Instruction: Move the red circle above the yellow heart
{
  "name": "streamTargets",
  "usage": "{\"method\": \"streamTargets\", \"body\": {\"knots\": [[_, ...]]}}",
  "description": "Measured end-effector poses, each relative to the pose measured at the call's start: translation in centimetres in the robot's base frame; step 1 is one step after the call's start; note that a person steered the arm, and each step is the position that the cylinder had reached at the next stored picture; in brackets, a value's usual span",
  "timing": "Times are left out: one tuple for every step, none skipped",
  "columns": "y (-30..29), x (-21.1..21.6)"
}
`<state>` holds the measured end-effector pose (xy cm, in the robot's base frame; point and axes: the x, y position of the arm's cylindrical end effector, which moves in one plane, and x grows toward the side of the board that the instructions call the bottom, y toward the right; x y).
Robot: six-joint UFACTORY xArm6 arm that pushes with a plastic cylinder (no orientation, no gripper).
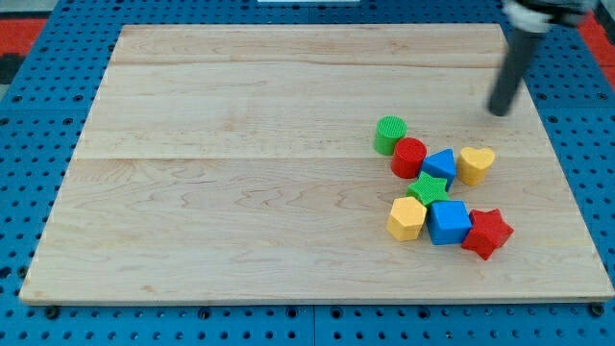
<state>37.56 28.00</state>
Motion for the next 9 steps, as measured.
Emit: {"method": "streamTargets", "body": {"knots": [[-1.1, 6.1], [-7.5, 9.8], [-14.8, 11.9], [-19.2, 13.0], [-19.2, 13.0], [-19.3, 11.6], [-18.3, 8.7], [-21.8, 8.0], [-21.9, 7.8]]}}
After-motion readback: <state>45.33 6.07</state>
